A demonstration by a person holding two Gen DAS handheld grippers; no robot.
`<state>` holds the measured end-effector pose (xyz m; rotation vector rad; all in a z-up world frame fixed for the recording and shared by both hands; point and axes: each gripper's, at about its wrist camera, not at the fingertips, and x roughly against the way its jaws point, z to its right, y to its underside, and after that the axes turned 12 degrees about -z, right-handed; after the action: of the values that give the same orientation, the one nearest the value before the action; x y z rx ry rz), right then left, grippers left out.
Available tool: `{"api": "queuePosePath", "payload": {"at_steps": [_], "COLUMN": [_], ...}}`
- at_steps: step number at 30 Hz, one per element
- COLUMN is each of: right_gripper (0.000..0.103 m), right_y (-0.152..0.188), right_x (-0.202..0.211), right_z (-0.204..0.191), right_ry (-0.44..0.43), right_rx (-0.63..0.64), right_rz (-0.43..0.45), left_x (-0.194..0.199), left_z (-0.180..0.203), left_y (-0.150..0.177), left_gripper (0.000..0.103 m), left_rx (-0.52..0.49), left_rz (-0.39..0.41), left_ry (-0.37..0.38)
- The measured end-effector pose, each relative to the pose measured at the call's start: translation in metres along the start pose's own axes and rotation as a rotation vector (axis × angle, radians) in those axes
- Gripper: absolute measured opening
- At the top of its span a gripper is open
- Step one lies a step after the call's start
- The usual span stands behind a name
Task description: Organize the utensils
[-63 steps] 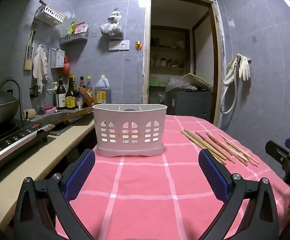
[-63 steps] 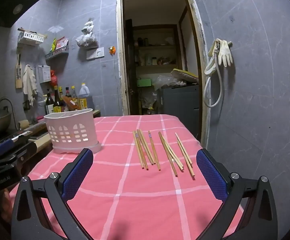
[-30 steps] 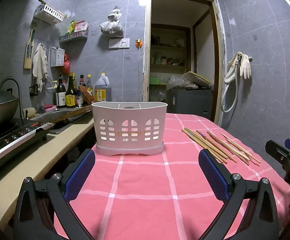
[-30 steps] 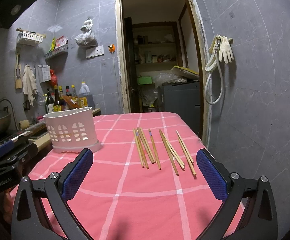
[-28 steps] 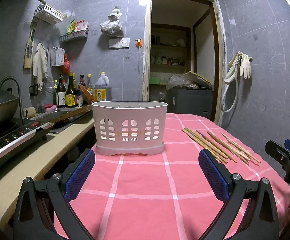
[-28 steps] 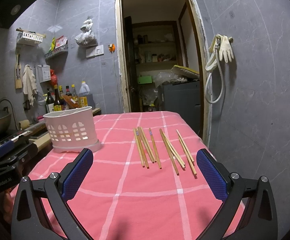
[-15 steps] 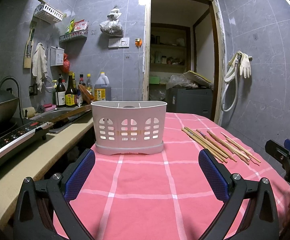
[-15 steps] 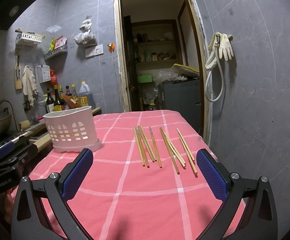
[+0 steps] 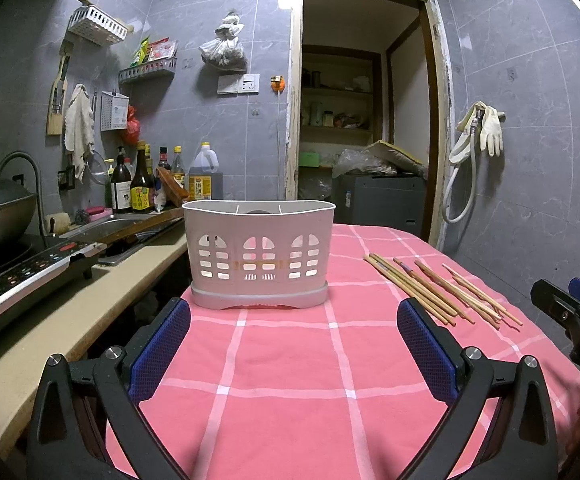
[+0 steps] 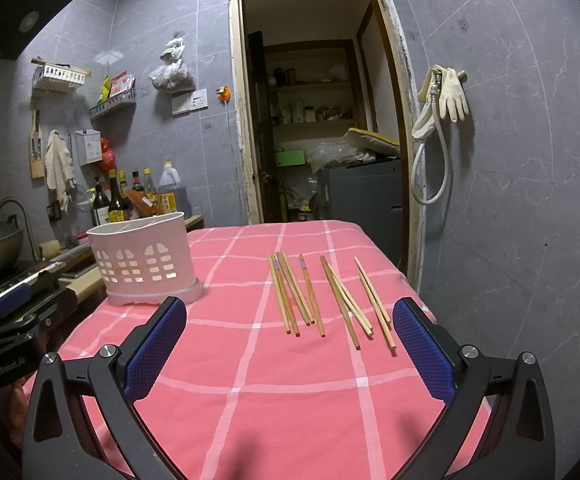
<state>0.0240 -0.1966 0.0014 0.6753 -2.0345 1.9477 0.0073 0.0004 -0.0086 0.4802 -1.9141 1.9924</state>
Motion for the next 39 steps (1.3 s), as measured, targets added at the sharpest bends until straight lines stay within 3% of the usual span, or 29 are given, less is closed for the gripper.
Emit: {"api": "queuePosePath", "payload": {"at_steps": [27,39], "right_gripper": [0.103,0.103], "right_y": [0.002,-0.035], "right_x": [-0.005,-0.009], "right_z": [-0.009,0.002], "right_ry": [-0.003,-0.016], "right_rx": [0.014,0.085], "right_rz": [-0.011,0.022], "left_x": [-0.006,-0.02], "left_z": [-0.003,0.002], "left_y": [0.002,-0.037], "left_gripper": [0.101,0.101], "left_rx": [-0.001,0.011], "left_rz": [-0.007,-0.014], "left_ry": [-0.002,0.016]}}
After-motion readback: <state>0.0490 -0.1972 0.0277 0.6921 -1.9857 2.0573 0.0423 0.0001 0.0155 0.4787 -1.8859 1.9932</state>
